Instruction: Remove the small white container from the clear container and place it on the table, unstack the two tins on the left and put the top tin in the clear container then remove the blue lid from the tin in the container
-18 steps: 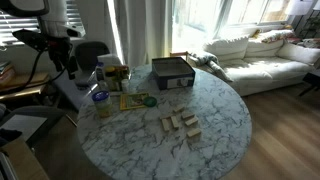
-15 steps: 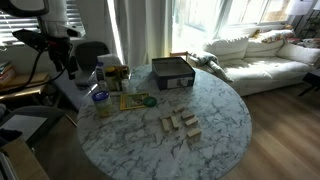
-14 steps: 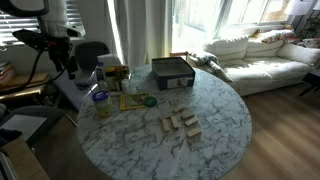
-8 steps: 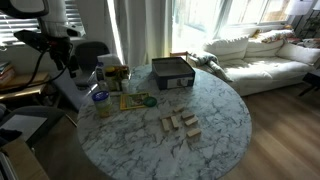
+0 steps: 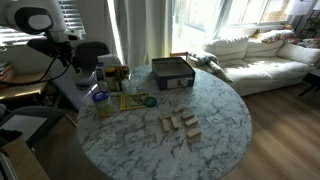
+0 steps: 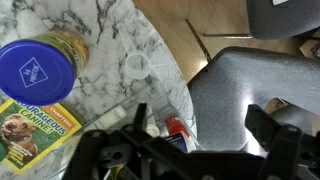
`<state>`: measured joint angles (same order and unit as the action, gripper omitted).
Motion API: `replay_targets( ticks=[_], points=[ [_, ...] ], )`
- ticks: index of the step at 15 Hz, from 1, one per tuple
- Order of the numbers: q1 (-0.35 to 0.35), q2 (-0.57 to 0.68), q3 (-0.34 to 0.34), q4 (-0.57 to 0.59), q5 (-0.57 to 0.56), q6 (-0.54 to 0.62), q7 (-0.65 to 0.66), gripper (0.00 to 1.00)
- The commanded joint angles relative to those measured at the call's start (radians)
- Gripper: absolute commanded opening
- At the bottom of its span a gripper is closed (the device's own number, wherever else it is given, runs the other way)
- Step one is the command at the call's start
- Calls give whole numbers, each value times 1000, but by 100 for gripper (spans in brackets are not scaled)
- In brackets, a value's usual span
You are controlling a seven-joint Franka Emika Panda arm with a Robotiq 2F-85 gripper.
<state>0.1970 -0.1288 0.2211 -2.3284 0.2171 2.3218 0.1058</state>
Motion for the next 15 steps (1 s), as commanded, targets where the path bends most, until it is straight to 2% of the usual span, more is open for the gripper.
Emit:
replay_targets(
  ticks=[1, 5, 8, 15],
  points=[
    [5, 11, -7, 9, -1, -2, 1, 100],
    [3, 16, -8, 21, -2, -2, 1, 100],
    [8, 107, -1, 63, 11, 56, 12, 100],
    [10, 309, -12, 202, -95, 132, 35, 100]
  ],
)
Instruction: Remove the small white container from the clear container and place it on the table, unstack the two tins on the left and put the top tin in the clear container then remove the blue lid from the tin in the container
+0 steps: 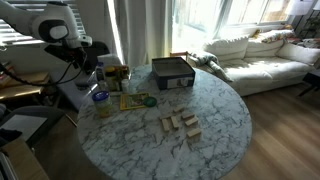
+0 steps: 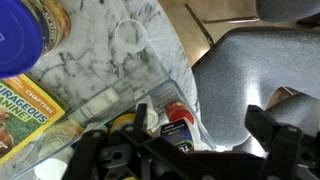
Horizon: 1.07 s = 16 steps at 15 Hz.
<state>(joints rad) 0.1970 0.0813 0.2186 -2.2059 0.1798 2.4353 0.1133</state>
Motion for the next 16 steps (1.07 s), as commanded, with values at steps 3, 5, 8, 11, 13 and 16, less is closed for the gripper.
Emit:
replay_targets(
  ticks=[3, 5, 8, 11, 13, 16],
  points=[
    [11, 179, -32, 145, -134, 14, 30, 100],
    [15, 219, -45, 181, -165, 11, 32, 100],
    [20, 268, -59, 228, -190, 5, 31, 96],
    [22, 310, -63, 259, -191, 2, 30, 82],
    [29, 325, -71, 273, -200, -9, 40, 72],
    [37, 342, -80, 287, -203, -10, 50, 75]
  ],
)
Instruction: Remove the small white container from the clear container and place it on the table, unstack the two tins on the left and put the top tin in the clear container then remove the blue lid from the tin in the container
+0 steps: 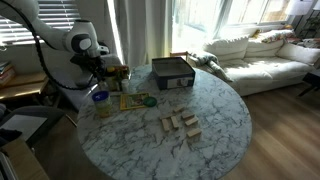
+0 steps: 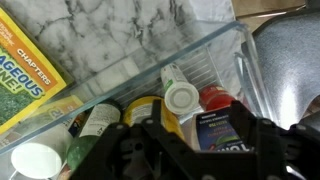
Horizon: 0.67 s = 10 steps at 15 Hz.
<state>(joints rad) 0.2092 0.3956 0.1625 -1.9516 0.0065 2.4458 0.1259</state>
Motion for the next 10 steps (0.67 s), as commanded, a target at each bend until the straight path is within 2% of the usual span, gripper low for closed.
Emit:
replay_targets(
  ticks=[1, 2, 10],
  points=[
    [28, 34, -28, 36, -32, -19, 43, 76],
    [31, 37, -32, 41, -36, -20, 48, 81],
    [34, 55, -49, 45, -51, -37, 65, 75]
  ],
)
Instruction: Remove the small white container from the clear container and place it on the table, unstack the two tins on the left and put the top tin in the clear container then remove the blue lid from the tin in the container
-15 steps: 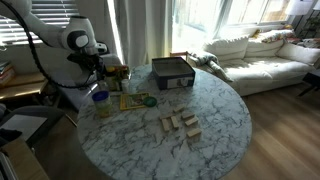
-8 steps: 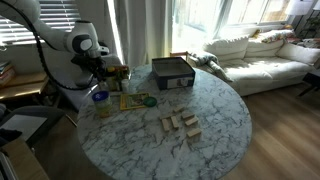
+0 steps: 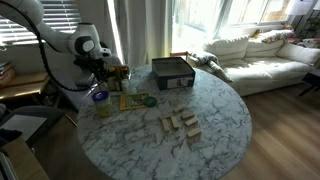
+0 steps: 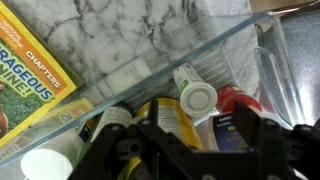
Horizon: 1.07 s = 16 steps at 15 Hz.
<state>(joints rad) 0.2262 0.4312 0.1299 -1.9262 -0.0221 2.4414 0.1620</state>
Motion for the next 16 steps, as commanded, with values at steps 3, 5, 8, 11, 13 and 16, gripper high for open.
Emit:
replay_targets(
  ticks=[3, 5, 8, 11, 13, 16],
  points=[
    [15, 30, -11, 25, -11, -41, 24, 72],
    [16, 34, -10, 26, -10, -44, 22, 67],
    [16, 37, -10, 28, -7, -47, 21, 39],
    [16, 36, -9, 30, -5, -54, 19, 14],
    [18, 26, -11, 30, -10, -69, 23, 13],
    [25, -28, -17, 29, -31, -109, 30, 13]
  ],
)
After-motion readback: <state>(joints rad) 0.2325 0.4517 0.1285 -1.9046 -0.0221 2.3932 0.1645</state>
